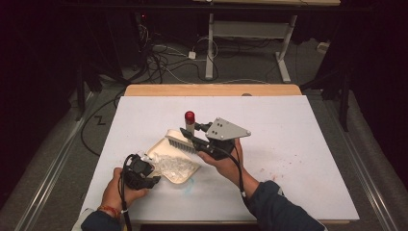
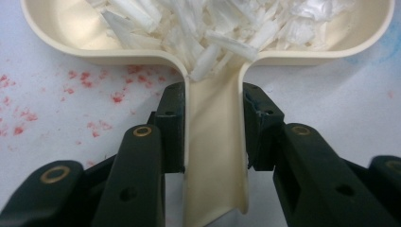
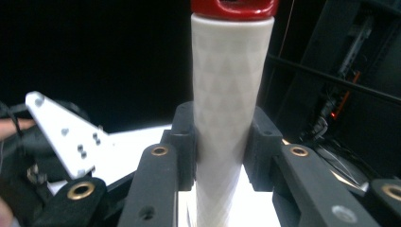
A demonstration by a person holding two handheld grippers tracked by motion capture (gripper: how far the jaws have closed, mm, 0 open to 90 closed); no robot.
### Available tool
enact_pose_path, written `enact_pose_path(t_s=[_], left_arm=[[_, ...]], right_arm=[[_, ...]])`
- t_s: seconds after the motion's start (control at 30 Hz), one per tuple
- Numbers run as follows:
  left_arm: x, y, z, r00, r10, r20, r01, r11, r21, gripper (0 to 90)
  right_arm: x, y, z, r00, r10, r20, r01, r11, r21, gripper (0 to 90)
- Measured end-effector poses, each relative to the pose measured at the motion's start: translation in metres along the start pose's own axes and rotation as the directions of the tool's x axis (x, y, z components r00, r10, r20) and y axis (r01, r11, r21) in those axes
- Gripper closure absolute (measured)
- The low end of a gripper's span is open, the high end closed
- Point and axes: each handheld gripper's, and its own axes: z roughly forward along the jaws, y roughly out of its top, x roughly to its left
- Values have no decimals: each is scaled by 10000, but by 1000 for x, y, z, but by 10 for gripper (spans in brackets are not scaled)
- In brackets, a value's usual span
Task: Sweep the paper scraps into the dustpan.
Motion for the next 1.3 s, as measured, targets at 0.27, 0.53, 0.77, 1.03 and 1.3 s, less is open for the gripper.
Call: enact_pose_path(t_s=[0.27, 0.53, 0.77, 1.03, 1.3], left_arm=[[-1, -1, -1, 9999, -105, 19, 104, 9999, 56, 632], [3, -5, -4, 9996, -256, 97, 255, 9996, 134, 632], [6, -7, -5, 9996, -271, 119, 269, 9995, 146, 631], [6, -7, -5, 9997, -235, 97, 233, 9995, 190, 631], [6, -7, -5, 9996, -280, 93, 278, 9995, 173, 631]], right_arm=[[-4, -16, -9, 9942, -403, 1002, 325, 9964, 780, 703], [-6, -31, 13, 9939, -648, 889, 533, 9905, 1264, 703], [8, -26, 10, 9988, -47, -495, 100, 9942, 1072, 703], [8, -8, -7, 9987, -89, -503, 118, 9983, 569, 703], [-5, -5, -29, 9998, 210, -37, -208, 9986, 484, 703]])
